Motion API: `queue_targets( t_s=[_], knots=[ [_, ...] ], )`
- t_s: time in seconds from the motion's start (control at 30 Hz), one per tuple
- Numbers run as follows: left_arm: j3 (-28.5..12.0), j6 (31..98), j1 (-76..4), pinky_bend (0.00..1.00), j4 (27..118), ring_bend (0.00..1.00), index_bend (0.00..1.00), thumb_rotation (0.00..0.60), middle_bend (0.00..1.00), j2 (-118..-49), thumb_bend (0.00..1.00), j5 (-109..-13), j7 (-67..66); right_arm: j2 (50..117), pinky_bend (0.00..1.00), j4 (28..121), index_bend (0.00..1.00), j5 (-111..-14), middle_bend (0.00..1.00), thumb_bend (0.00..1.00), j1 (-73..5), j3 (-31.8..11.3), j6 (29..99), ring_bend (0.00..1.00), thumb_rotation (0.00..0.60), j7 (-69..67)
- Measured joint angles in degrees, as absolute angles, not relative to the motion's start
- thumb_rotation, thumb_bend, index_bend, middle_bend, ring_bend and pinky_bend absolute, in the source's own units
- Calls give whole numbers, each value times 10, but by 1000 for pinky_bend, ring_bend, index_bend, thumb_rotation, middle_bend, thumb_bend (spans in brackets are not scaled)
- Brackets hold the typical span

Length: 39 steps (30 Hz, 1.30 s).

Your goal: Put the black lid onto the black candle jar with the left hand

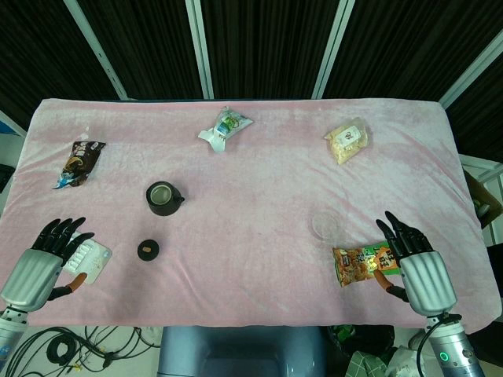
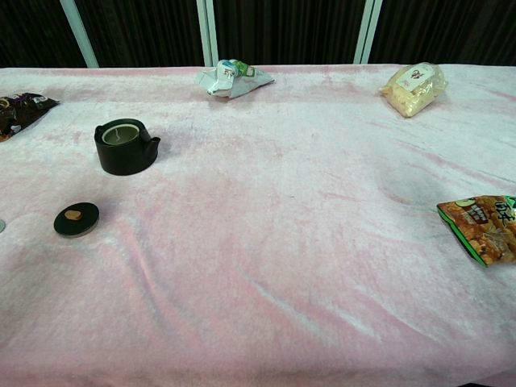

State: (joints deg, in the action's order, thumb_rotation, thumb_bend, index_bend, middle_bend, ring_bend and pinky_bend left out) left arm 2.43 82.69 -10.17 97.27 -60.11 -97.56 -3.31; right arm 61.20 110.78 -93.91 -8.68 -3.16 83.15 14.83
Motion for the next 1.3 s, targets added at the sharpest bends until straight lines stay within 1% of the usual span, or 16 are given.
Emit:
queue_targets(
  t_s=[1.0,1.17,1.3],
  knots=[
    [23,821,-106,38,965,0,204,600,36,-606,267,-973,-29,609,192,1111,0,-937,25,178,-87,-33,834,133,600,146],
    [23,803,-114,38,965,0,209,600,36,-609,267,-970,-30,609,192,1110,0,-935,25,178,-87,-34,833,132,600,147],
    [18,764,-137,38,975,0,221,600,37,-619,267,-965,-34,610,192,1110,0,-935,25,178,-87,-34,833,133,600,148]
  ],
)
